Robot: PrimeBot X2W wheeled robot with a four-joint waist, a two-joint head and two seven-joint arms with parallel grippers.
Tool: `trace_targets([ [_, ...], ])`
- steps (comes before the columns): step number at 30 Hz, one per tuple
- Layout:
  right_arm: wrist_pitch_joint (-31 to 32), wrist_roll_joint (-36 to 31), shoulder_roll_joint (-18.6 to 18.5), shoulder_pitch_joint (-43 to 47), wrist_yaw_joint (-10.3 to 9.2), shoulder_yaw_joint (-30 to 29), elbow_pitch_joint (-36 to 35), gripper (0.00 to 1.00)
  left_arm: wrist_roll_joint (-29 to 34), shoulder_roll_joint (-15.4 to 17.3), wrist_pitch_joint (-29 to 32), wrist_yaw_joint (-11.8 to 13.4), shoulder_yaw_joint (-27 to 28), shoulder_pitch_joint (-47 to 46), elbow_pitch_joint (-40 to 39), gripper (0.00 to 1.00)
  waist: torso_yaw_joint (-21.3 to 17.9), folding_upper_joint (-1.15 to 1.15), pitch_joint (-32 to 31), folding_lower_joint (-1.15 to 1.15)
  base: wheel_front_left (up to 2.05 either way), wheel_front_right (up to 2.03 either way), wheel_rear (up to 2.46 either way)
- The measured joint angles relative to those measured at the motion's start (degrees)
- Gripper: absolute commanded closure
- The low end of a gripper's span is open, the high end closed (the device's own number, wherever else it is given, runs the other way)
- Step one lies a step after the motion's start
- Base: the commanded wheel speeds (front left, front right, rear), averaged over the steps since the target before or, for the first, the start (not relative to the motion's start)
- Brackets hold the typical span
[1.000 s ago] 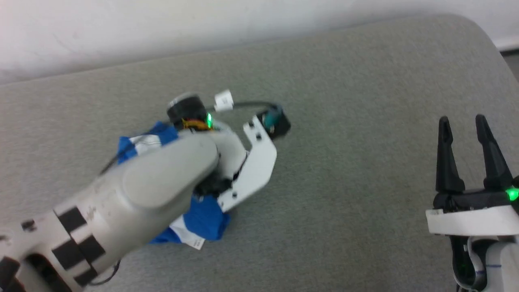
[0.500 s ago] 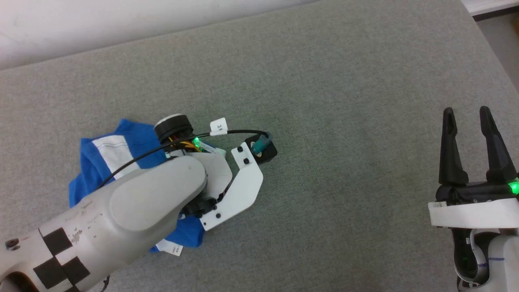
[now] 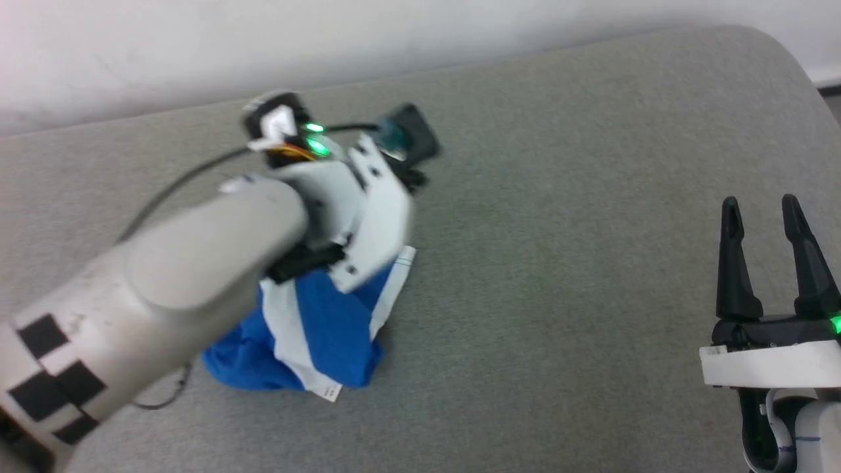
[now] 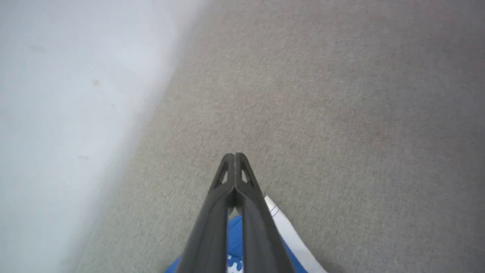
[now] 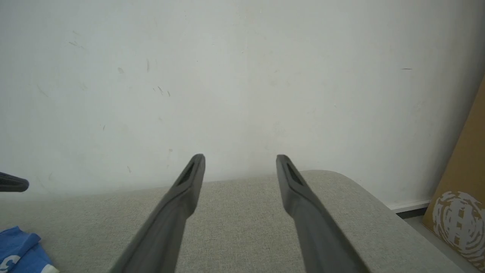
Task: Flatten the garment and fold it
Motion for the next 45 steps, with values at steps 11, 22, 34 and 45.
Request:
trace_targets([
  [11, 0.0, -0.53, 0.0, 0.49, 0.0, 0.23, -0.04, 0.0, -0.49, 2.65, -2.96, 0.01, -0.51, -1.42, 9.04, 0.0, 2.88, 0.0, -2.4, 0.0, 0.0, 0.0, 0.0],
  [22, 0.0, -0.82, 0.02, 0.07, 0.0, 1.54, -0.07, 0.0, -3.12, -3.7, 17.01, 0.01, -1.45, -2.91, 6.17, 0.0, 0.33, 0.0, -1.07, 0.0, 0.0, 0.0, 0.0],
  [34, 0.0, 1.29, 0.01, -2.26, 0.0, 1.59, 0.08, 0.0, 2.03, -0.57, 28.52, 0.01, -1.12, 7.09, 5.84, 0.0, -5.42, 0.0, 3.56, 0.0, 0.0, 0.0, 0.0],
  [45, 0.0, 1.29, -0.01, -2.13, 0.0, 0.97, 0.4, 0.0, 1.37, 0.54, 22.74, 0.02, -1.25, 7.06, -0.16, 1.0, -6.59, 0.0, 4.5, 0.01, 0.0, 0.0, 0.0],
])
